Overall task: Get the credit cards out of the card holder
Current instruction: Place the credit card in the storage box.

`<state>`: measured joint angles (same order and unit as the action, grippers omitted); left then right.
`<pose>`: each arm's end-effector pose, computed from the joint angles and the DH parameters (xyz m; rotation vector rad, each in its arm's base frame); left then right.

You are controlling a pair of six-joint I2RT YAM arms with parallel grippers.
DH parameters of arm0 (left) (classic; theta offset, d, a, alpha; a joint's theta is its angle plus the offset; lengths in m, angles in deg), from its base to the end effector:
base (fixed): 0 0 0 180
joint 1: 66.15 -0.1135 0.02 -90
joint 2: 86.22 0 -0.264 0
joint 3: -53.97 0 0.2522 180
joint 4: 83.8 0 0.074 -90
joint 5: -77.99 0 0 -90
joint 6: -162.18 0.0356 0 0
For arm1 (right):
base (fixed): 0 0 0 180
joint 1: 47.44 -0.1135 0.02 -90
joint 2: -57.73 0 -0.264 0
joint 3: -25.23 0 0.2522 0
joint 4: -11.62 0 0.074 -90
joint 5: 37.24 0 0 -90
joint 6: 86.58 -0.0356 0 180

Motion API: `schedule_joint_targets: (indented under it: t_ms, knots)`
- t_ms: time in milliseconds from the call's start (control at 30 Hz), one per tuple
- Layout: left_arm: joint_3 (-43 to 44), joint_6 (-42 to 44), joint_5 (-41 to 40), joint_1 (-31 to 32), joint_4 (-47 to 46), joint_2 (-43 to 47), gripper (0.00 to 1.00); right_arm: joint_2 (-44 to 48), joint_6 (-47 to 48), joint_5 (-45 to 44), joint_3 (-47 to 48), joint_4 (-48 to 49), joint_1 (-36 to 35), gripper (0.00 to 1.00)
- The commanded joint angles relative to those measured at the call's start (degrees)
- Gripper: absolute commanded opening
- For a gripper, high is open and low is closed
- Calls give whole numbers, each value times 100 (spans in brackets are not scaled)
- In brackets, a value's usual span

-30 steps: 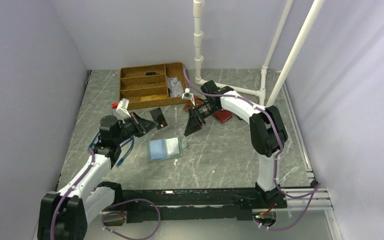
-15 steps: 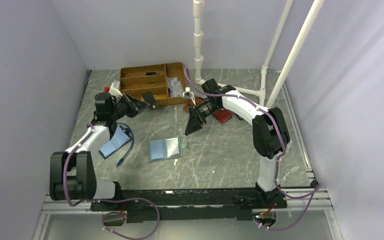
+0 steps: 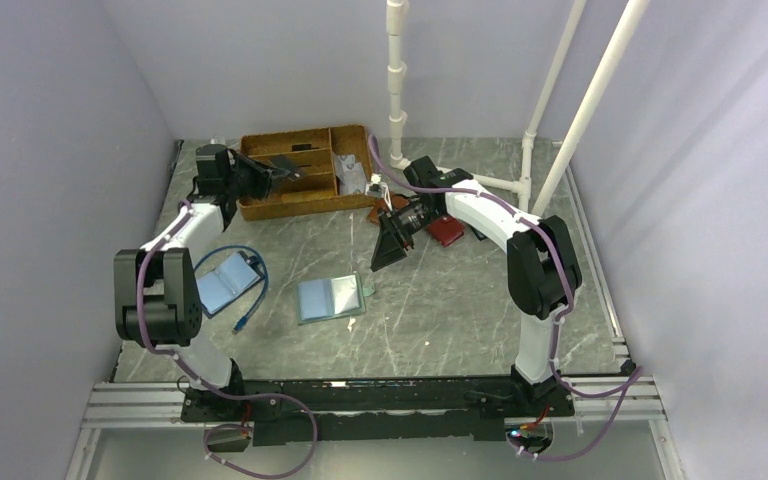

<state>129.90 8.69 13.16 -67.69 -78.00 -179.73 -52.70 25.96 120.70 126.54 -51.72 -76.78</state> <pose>0.3744 -0.0051 0.2587 -0.8677 1.9335 -1.1105 0.3216 0.2186 0.2376 -1.2912 2.0765 1.6580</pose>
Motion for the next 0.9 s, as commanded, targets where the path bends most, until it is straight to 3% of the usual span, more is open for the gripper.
schedule_joint_targets:
  t_ms: [0,267,867]
  knots:
    - [595,-733,-894,-13,649,-287,0,277,221,53,267,-90,-1,47]
    - [1845,-1366,-1150,-30,1346,-1303,0,234,251,1,280,-123,-1,46]
    - [3616,-2468,-1559,-109,1230,-3101,0,92,453,-18,385,-323,5,46]
